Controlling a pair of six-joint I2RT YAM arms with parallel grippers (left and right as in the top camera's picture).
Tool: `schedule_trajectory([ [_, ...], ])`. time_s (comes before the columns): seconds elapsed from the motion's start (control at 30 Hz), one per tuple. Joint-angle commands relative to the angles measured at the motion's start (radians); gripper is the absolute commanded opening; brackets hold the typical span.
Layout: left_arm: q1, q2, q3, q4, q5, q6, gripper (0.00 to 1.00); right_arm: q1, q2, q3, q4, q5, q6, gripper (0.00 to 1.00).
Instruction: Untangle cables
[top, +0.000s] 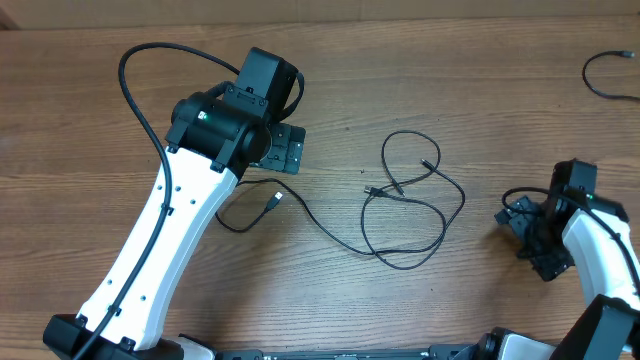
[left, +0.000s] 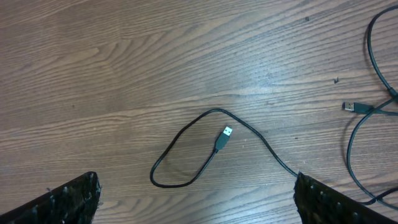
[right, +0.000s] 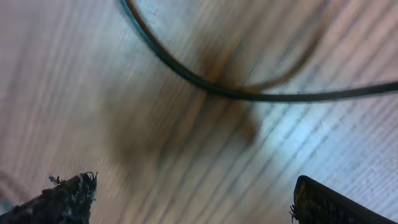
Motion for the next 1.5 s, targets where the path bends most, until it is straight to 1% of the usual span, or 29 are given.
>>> schedule_trajectory([
  [0.0, 0.004, 0.004, 0.01, 0.002, 0.004, 0.008, 0.99, 0.003, -0.002, -0.068, 0.051, 0.036, 0.05, 1.0],
  [0.27, 0.004, 0.004, 0.01, 0.002, 0.004, 0.008, 1.0, 0.003, 0.002, -0.084, 0.088, 0.056, 0.049, 1.0],
  [0.47, 0.004, 0.004, 0.01, 0.002, 0.004, 0.008, 1.0, 0.003, 0.032, -0.084, 0.122, 0.063, 0.015, 1.0],
  [0.77, 0.004, 0.004, 0.01, 0.002, 0.004, 0.008, 1.0, 0.003, 0.137, -0.084, 0.245, 0.068, 0.016, 1.0],
  [1.03, 0.004, 0.004, 0.01, 0.002, 0.004, 0.008, 1.0, -0.002, 0.148, -0.084, 0.338, 0.152, 0.015, 1.0],
  [1.1, 0.004, 0.004, 0.01, 0.002, 0.004, 0.008, 1.0, -0.021, 0.149, -0.084, 0.36, 0.16, 0.011, 1.0],
  [1.3, 0.004, 0.004, 0.01, 0.002, 0.004, 0.008, 1.0, -0.143, 0.182, -0.084, 0.433, 0.145, 0.011, 1.0],
  [1.47, 0.004, 0.004, 0.01, 0.002, 0.004, 0.008, 1.0, -0.229, 0.25, -0.084, 0.519, 0.106, 0.012, 1.0],
])
